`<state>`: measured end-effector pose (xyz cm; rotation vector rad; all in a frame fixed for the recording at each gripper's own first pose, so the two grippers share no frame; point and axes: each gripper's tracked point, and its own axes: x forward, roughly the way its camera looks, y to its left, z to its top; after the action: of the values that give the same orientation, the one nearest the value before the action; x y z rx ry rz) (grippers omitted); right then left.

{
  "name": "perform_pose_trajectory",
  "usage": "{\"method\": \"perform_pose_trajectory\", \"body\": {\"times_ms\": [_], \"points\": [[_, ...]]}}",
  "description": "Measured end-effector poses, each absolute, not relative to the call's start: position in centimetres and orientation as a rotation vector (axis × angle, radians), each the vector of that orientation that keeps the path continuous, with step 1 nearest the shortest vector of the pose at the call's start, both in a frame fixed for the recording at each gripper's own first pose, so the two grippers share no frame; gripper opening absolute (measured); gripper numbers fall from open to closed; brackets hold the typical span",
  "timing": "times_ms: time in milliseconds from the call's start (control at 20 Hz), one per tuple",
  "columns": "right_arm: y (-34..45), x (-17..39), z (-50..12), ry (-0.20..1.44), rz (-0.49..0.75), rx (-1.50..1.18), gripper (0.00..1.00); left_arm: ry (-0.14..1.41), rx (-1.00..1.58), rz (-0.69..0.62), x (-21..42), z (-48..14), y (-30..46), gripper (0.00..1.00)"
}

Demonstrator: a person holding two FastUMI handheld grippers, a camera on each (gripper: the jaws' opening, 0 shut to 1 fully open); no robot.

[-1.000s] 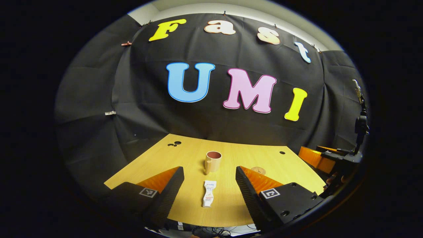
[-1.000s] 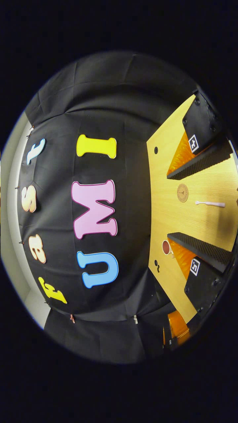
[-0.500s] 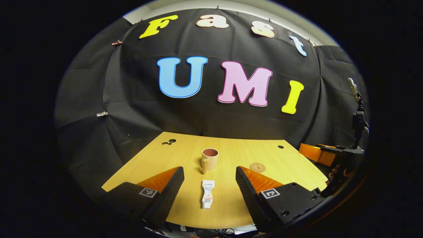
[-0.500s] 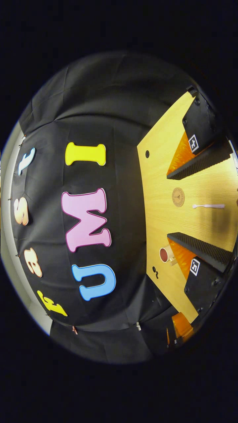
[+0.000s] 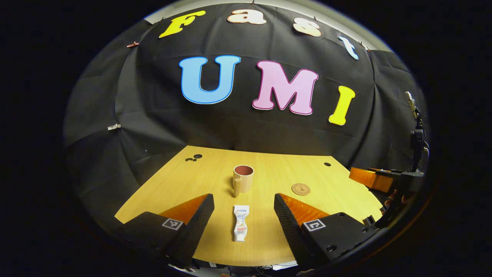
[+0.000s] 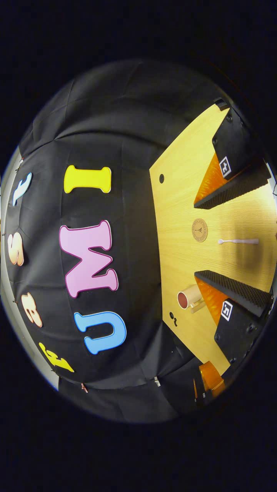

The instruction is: Put the toothbrush and toothpaste on the desktop into the cup, then pick up the cup and place it on the coaster on the desktop.

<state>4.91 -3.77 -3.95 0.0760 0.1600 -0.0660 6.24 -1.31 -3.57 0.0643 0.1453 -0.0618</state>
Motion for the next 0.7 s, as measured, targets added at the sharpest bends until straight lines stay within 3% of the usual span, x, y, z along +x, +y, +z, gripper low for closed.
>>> {"method": "perform_pose_trajectory", "body": {"times_ms": [700], "points": [[-5.4,10.1,-6.3,0.259,0.02,0.07,0.99,0.342,0.085,-0.027,14.7,-11.0,-1.7,0.98]]}}
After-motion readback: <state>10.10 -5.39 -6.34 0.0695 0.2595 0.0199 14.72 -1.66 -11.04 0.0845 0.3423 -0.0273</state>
